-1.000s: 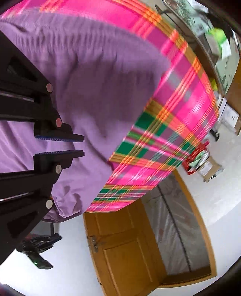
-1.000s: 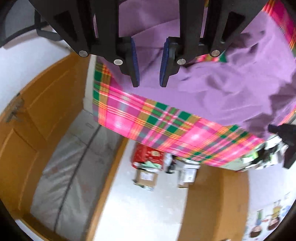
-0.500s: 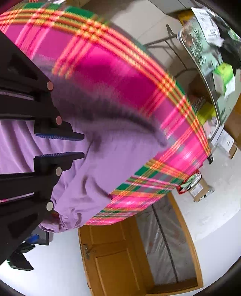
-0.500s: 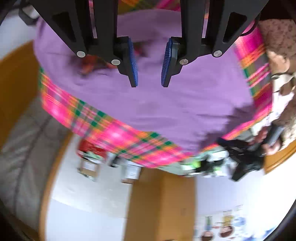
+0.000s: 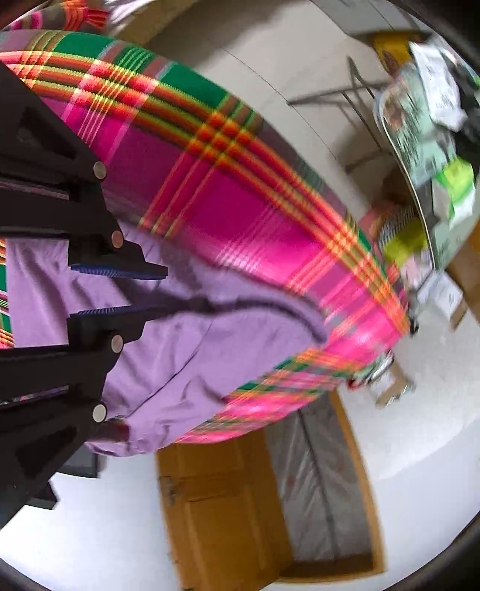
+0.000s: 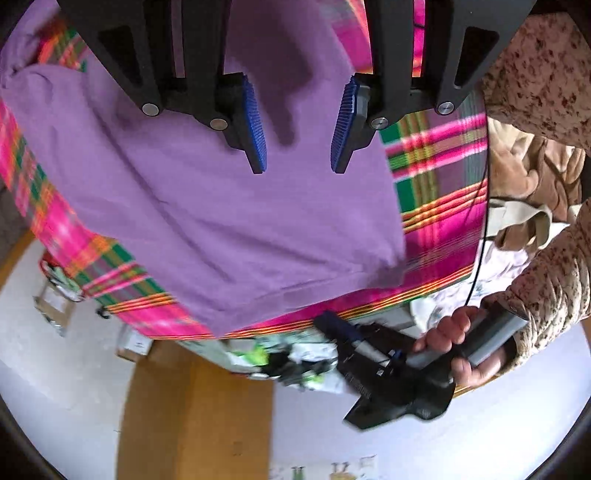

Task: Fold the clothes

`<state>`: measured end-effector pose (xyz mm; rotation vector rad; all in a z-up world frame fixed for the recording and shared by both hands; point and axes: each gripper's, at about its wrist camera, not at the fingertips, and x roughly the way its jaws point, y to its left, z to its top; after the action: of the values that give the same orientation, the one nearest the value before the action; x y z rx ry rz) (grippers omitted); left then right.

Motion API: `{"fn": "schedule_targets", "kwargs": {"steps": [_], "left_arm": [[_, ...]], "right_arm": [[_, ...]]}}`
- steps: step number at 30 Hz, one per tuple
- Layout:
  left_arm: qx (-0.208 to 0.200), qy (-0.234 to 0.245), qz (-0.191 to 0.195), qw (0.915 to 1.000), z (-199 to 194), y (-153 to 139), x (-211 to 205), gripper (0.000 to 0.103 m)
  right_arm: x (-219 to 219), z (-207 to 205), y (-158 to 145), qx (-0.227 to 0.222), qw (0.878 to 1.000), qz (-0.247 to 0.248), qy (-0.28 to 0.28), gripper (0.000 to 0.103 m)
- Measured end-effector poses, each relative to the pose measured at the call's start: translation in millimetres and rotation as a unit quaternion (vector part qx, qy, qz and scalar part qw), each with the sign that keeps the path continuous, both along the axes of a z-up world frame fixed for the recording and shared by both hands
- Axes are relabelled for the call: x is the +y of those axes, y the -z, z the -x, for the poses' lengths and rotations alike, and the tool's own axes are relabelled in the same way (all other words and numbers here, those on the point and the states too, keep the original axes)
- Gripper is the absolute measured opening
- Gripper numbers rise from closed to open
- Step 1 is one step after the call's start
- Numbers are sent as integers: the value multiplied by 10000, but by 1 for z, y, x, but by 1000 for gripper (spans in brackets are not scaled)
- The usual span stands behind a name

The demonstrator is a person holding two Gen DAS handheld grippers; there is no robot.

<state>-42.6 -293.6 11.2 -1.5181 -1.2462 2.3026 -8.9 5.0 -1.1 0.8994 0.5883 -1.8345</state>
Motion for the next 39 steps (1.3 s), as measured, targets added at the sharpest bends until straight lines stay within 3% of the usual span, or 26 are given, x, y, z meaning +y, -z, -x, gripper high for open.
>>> {"fn": "schedule_targets", "kwargs": {"steps": [10,13,15,16,17,28,32,39], "left_arm": [[269,660,61,9974,16,-1,33,29],[153,689,116,9974,21,5,40,29],[151,583,119,9981,22,9,39,19],[171,509,147,9985,21,10,38,6],[205,429,184,9987,20,9,36,5],[548,-254,268,9978,7,0,-5,3],[380,-288,390,9981,10,12,-7,3],[76,-180,206,9996,14,27,2,4]], "right_arm": [[-23,0,14,-375,9993,46,-60,38],[-27,-2,18,-429,9991,19,-56,39],[-28,-3,19,-457,9989,22,-50,39],[-29,-3,19,-469,9989,35,-56,39],[-29,-4,19,-471,9989,45,-65,39],[-38,-8,23,-565,9982,99,-183,39],[-44,-11,24,-555,9981,150,-205,39],[-60,-21,26,-325,9989,176,-306,40]]}}
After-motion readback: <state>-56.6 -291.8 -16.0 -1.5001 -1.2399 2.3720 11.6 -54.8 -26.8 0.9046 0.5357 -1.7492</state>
